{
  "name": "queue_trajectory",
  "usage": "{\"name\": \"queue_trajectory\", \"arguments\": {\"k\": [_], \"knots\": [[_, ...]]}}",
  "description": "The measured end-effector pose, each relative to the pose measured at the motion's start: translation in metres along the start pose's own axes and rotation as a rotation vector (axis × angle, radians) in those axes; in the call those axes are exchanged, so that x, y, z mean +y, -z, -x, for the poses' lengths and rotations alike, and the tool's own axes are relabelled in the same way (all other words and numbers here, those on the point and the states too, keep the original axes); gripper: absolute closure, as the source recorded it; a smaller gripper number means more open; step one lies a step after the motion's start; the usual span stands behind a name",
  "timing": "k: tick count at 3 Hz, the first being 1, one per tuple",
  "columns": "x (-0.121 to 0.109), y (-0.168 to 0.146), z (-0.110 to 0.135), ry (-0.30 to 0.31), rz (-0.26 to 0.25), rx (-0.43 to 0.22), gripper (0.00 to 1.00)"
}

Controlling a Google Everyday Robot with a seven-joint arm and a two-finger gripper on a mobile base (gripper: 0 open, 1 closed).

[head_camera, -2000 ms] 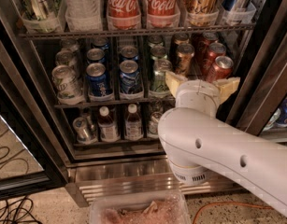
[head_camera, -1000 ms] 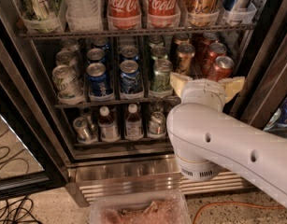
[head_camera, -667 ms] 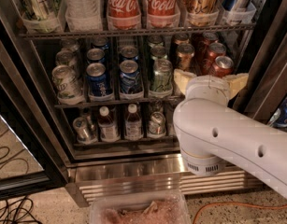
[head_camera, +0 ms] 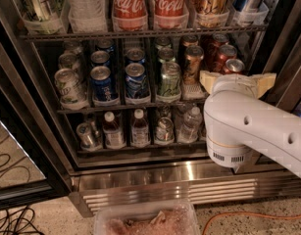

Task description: Pick coke can from middle shelf of fridge

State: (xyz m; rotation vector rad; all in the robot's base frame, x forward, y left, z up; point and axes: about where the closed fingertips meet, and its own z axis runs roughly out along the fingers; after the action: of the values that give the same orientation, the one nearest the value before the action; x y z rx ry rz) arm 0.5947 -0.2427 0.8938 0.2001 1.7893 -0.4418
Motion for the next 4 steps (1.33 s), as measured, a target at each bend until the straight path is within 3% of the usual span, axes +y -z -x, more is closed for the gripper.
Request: {"name": "queue_trajectory", "arguments": {"k": [3,4], "knots": [[0.004,-0.008,-0.008,0.004,-0.01,-0.007,0.61],[0.008,-0.015,-0.018,0.011,-0.032,-0.01,0.47]]}}
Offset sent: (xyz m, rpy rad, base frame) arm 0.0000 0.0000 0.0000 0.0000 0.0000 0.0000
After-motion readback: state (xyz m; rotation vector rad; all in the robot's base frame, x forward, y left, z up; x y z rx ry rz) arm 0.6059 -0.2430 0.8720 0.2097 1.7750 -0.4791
